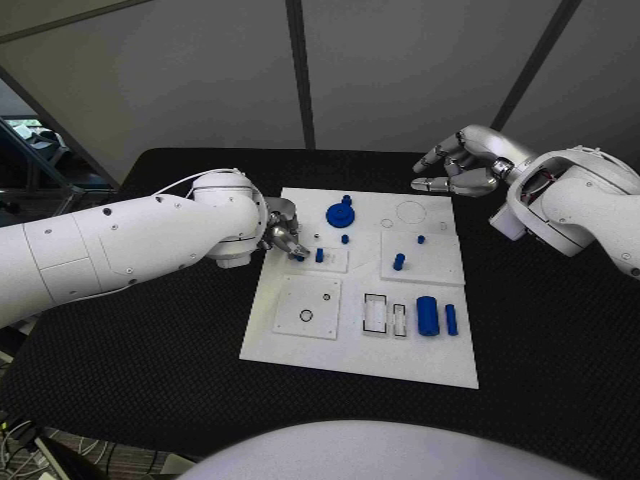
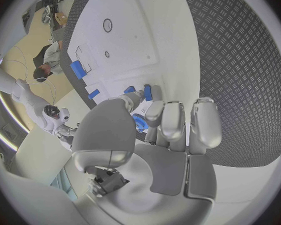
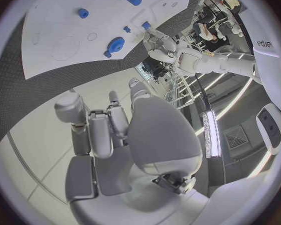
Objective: Assemble the parts on the task board
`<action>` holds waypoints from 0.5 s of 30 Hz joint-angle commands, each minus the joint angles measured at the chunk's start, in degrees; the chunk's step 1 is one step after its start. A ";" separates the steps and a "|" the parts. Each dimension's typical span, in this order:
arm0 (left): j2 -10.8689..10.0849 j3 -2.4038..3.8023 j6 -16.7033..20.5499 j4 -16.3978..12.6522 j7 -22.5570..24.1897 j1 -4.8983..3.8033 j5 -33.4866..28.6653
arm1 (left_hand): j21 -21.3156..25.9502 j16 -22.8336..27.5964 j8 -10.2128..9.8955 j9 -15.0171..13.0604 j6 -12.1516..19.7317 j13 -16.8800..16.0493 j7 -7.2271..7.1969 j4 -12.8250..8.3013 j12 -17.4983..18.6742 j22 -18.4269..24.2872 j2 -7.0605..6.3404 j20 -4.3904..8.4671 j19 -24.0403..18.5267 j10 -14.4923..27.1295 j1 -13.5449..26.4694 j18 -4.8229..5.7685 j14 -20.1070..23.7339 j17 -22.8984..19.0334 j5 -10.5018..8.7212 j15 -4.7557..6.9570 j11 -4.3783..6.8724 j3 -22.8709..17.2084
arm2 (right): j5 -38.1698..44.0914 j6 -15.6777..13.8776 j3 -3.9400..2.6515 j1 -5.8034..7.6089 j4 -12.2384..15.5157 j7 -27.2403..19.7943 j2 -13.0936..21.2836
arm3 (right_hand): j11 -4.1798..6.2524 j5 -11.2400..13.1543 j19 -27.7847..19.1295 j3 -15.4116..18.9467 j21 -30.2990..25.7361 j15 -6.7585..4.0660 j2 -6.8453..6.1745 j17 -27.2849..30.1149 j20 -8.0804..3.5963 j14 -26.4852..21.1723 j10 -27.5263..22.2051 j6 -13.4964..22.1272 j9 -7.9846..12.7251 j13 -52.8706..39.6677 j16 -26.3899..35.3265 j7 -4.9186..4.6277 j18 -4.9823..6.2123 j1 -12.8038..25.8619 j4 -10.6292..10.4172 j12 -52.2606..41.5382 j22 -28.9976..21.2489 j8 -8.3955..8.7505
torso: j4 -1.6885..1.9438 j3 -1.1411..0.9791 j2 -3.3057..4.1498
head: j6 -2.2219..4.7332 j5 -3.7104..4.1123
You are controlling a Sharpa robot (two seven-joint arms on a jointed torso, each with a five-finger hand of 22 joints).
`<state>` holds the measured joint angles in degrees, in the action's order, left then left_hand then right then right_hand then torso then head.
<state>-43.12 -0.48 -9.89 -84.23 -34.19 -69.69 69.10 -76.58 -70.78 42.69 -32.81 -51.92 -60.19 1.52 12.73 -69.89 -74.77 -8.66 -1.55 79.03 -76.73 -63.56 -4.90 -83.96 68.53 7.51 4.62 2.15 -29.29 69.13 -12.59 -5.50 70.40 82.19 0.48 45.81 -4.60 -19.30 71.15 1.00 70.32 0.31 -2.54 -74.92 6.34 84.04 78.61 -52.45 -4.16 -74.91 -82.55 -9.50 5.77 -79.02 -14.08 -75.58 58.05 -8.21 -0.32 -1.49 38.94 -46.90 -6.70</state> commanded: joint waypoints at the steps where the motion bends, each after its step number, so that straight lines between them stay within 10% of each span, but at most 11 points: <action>1: 0.17 -0.03 0.29 0.06 -0.35 0.01 0.07 | -0.34 -0.40 -0.20 0.12 -0.53 -0.10 0.08 0.40 -0.34 -0.13 0.09 0.05 0.49 -0.24 0.58 0.74 -1.44 0.06 -0.05 0.44 0.04 0.87 | 0.11 0.18 -0.03 0.10 0.12 -0.14 0.00 | 0.26 -0.29 -0.11 0.06 -0.26 -0.33 0.09 -3.69 -0.09 3.26 -0.15 0.11 -0.05 -1.47 0.27 0.22 0.84 -0.33 -0.33 -0.36 -0.03 -0.36 | 0.03 0.00 0.00 | 0.04 -0.03; 15: 0.39 -0.03 0.67 0.36 -0.35 0.01 0.06 | -0.88 -0.43 -0.42 0.56 -1.25 -0.75 0.12 3.97 -0.95 -1.05 0.48 0.07 1.12 -0.71 4.30 0.93 -1.46 0.12 0.05 0.43 -0.01 6.98 | 0.11 0.17 -0.03 0.10 0.21 -0.11 0.13 | 0.27 -0.32 -0.08 0.13 -0.26 -0.33 0.13 -3.64 -0.10 3.25 -0.15 0.10 -0.05 -1.45 0.33 0.22 0.83 -0.31 -0.41 -0.36 -0.01 -0.39 | -0.01 0.00 0.04 | -0.01 0.08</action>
<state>-42.80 -0.52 -9.54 -83.91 -34.22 -69.63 69.09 -77.24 -71.01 42.46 -32.32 -52.74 -60.89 1.52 16.66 -70.50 -74.95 -8.13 -1.54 79.85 -77.13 -59.71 -4.90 -83.96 68.57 7.51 4.61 2.14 -22.51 69.13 -12.59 -5.50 70.40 82.26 0.49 45.90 -4.60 -19.30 71.15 1.15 70.32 0.31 -2.54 -74.92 6.34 84.04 78.61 -52.45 -4.16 -74.92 -82.54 -9.50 5.77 -79.02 -14.23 -75.58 58.05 -8.21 -0.32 -1.49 38.95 -46.93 -6.64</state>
